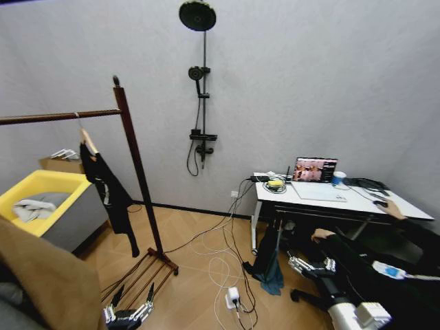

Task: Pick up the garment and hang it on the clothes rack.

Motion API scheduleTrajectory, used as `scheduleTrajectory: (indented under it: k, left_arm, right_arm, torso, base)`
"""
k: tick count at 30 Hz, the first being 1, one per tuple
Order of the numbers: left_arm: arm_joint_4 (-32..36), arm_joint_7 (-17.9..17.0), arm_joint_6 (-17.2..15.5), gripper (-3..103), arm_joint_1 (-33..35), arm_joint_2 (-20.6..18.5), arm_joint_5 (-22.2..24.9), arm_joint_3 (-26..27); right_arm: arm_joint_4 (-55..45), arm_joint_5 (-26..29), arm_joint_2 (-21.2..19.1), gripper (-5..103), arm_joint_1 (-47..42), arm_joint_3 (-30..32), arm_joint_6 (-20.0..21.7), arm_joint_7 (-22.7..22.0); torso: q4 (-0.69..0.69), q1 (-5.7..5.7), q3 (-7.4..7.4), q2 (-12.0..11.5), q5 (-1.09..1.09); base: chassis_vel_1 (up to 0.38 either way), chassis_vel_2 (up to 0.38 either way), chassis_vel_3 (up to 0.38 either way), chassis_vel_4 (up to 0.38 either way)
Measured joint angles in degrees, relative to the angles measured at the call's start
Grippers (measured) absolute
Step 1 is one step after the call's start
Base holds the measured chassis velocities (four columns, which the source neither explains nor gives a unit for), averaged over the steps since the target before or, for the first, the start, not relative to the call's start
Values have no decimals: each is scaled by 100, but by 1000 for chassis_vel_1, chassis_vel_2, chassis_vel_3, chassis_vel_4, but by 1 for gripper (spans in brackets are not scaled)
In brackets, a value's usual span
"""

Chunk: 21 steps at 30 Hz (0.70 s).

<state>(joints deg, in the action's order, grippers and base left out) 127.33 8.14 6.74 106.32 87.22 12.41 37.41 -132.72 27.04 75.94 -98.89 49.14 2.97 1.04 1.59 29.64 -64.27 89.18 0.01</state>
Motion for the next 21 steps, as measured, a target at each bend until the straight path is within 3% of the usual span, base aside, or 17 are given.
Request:
scheduleTrajectory:
  k: [12,21]
  left_arm:
    - [0,0,0,100,-1,0,0,-1]
    - [0,0,0,100,1,0,0,2]
  right_arm:
    - [0,0,0,100,0,0,0,0]
    - [0,0,0,100,1,0,0,0]
  torso:
    - [2,3,0,-1,-1]
    - [-2,2,0,-1,-2]
  base:
    - [-85,-130,-139,-95]
    - [178,-128,-193,115]
